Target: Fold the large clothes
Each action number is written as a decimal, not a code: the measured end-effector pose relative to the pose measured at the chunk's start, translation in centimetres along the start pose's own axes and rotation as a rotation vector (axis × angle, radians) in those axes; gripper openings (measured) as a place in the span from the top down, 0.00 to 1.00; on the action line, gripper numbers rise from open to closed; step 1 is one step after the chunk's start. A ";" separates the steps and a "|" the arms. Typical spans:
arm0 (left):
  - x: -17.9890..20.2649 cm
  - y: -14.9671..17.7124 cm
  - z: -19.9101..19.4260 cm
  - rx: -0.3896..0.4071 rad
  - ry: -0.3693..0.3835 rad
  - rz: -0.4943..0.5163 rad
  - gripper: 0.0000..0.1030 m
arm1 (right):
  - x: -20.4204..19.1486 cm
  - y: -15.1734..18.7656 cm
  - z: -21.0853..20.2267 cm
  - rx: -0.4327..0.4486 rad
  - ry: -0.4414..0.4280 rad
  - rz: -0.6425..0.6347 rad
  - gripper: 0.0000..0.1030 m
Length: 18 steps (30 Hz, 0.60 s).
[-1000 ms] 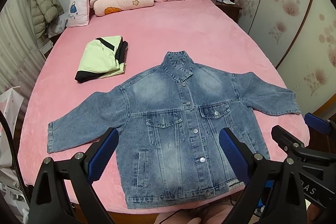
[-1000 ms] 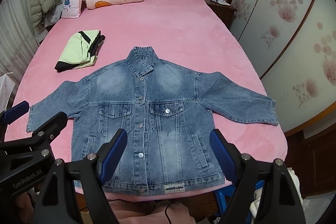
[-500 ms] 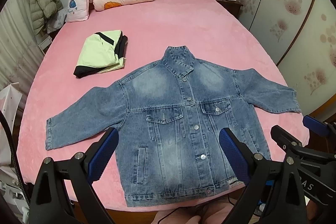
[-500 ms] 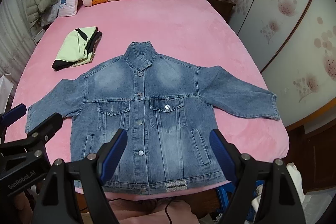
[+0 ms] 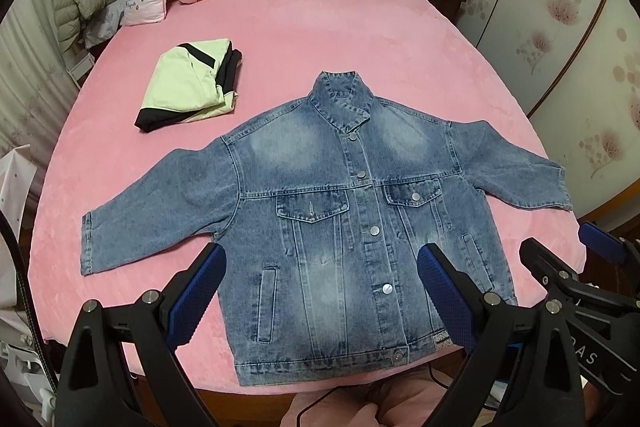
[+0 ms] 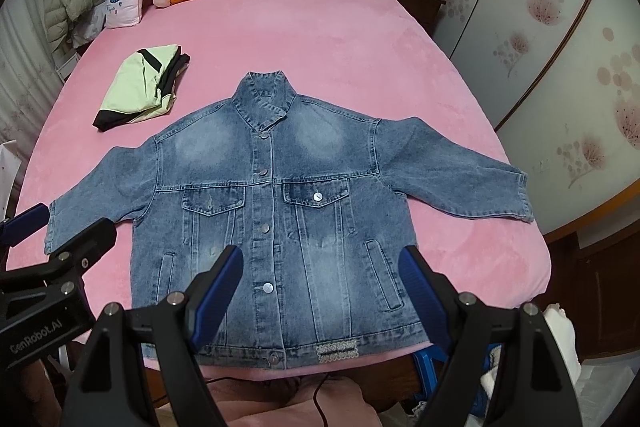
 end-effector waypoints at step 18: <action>0.0 0.2 0.7 -0.037 0.017 0.005 0.07 | 0.6 0.0 -0.7 -0.002 0.031 0.022 0.22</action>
Point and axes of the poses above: each gripper's, at about its wrist camera, not at the fingertips, and z roughly the way its jaws point, x to its right, y to its underside, the point moved 9 cm from there along z, roughly the way its jaws point, and after that the axes turned 5 degrees about x, right-handed, at the moved point
